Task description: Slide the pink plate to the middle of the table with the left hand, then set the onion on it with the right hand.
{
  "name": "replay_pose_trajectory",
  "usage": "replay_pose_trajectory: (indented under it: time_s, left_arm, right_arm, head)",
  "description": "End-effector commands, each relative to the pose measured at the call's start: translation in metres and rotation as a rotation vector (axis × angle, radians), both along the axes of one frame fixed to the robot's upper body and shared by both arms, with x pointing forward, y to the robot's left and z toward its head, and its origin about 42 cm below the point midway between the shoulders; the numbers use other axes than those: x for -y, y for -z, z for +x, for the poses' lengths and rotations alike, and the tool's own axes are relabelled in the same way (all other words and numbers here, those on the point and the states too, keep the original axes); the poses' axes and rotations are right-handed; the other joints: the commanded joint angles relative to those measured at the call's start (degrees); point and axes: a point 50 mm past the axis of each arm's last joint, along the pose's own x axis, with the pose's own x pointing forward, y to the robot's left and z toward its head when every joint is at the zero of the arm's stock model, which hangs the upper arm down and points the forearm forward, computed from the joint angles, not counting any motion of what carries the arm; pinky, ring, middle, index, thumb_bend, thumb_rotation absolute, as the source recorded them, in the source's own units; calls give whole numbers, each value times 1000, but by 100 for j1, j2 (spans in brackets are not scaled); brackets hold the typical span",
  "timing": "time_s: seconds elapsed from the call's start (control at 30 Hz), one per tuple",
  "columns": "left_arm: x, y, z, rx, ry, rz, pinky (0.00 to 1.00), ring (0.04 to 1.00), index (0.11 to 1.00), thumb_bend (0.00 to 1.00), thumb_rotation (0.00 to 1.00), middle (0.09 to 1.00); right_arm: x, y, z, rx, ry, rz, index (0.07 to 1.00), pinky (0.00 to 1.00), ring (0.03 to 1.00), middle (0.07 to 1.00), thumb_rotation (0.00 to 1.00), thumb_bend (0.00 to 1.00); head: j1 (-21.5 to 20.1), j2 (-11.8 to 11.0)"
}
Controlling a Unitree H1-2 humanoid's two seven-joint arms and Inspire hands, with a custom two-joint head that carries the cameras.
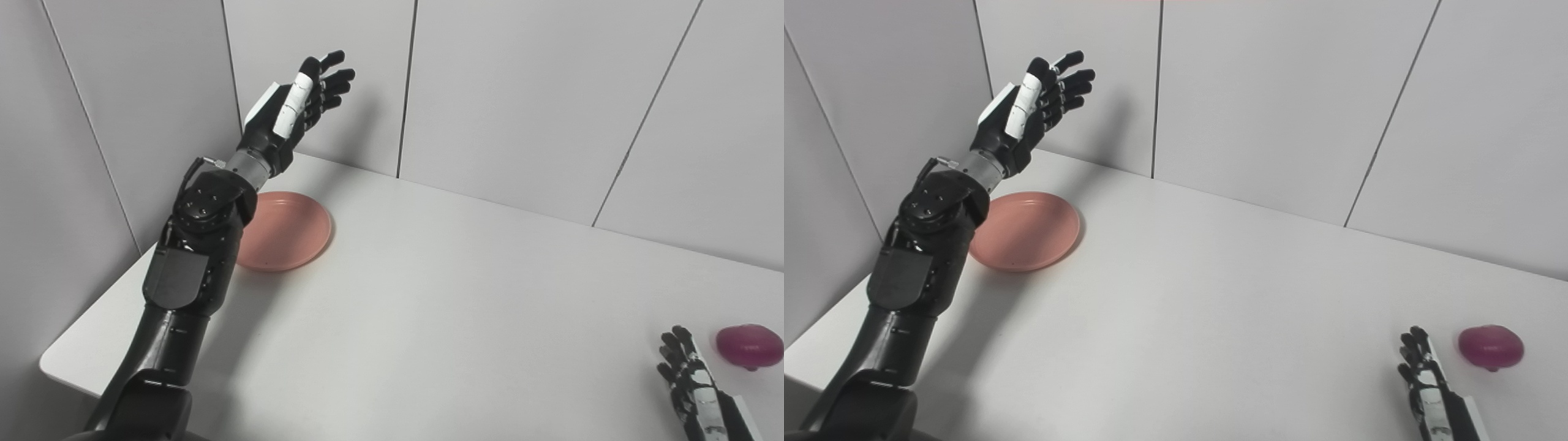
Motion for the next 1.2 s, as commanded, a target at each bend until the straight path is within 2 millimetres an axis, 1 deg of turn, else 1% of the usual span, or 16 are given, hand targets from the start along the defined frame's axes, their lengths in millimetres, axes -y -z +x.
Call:
replay_pose_trajectory:
  time_s: [0.0, 0.07, 0.1, 0.13, 0.2, 0.33, 0.47, 0.6, 0.67, 0.73, 0.83, 0.9, 1.0, 1.1, 1.17]
  left_arm:
    - [-15, -29, 8, 92, -24, 16, 889, 888, 909, 938, 1000, 858]
    - [-33, -26, 12, 73, -58, 25, 909, 898, 921, 930, 1000, 874]
    - [-38, -25, 13, 69, -68, 31, 909, 900, 923, 927, 1000, 879]
    - [-49, -21, 16, 55, -94, 27, 910, 901, 921, 930, 1000, 878]
    - [-64, -13, 19, 27, -131, 20, 912, 901, 918, 935, 1000, 878]
    - [-80, 5, 23, -30, -172, -12, 910, 906, 924, 915, 1000, 896]
    - [-89, 23, 25, -85, -197, -50, 931, 909, 936, 893, 1000, 890]
    - [-97, 39, 25, -146, -222, -81, 944, 930, 942, 881, 1000, 910]
    - [-101, 48, 25, -166, -235, -97, 952, 934, 947, 854, 1000, 914]
    - [-106, 55, 26, -185, -246, -107, 967, 934, 948, 868, 1000, 911]
    - [-110, 67, 23, -215, -268, -121, 972, 932, 941, 889, 1000, 909]
    - [-113, 75, 21, -231, -272, -115, 993, 938, 953, 850, 1000, 914]
    - [-115, 94, 14, -276, -293, -105, 963, 916, 938, 852, 1000, 902]
    - [-118, 113, 8, -308, -297, -125, 968, 922, 941, 841, 1000, 901]
    - [-121, 122, 4, -315, -290, -124, 983, 938, 950, 830, 1000, 914]
  right_arm:
    - [-6, 4, 1, 16, -7, 25, 994, 1000, 1000, 978, 1000, 867]
    - [-7, 5, 1, 15, -8, 25, 993, 1000, 1000, 977, 1000, 866]
    - [-7, 5, 1, 15, -9, 24, 993, 1000, 1000, 977, 1000, 865]
    - [-7, 5, 1, 16, -8, 22, 992, 1000, 1000, 976, 1000, 863]
    - [-7, 5, 2, 17, -5, 20, 991, 1000, 1000, 976, 1000, 860]
    - [-7, 5, 2, 18, -4, 18, 988, 1000, 1000, 972, 1000, 857]
    - [-6, 4, 0, 16, -3, 20, 988, 1000, 1000, 973, 1000, 862]
    - [-6, 4, 0, 14, -3, 20, 989, 1000, 1000, 977, 1000, 866]
    - [-5, 4, 0, 13, -4, 16, 991, 1000, 1000, 976, 1000, 865]
    - [-5, 4, 0, 12, -3, 16, 991, 1000, 1000, 976, 1000, 864]
    - [-5, 4, 0, 11, -4, 19, 994, 1000, 1000, 979, 1000, 863]
    - [-6, 4, 0, 12, -4, 17, 992, 1000, 1000, 977, 1000, 866]
    - [-6, 3, -1, 15, -6, 19, 991, 1000, 1000, 975, 1000, 861]
    - [-6, 3, -1, 14, -6, 21, 993, 1000, 1000, 976, 1000, 861]
    - [-6, 2, -2, 13, -6, 18, 988, 1000, 1000, 973, 1000, 861]
  head:
    - [-10, -3]
    - [-15, -6]
    - [-15, -6]
    - [-15, -6]
    - [-12, 10]
    - [4, 23]
    - [9, 53]
    - [12, 63]
    - [12, 63]
    - [3, 75]
    - [-7, 83]
    - [-26, 79]
    - [-55, 103]
    - [-58, 111]
    - [-53, 134]
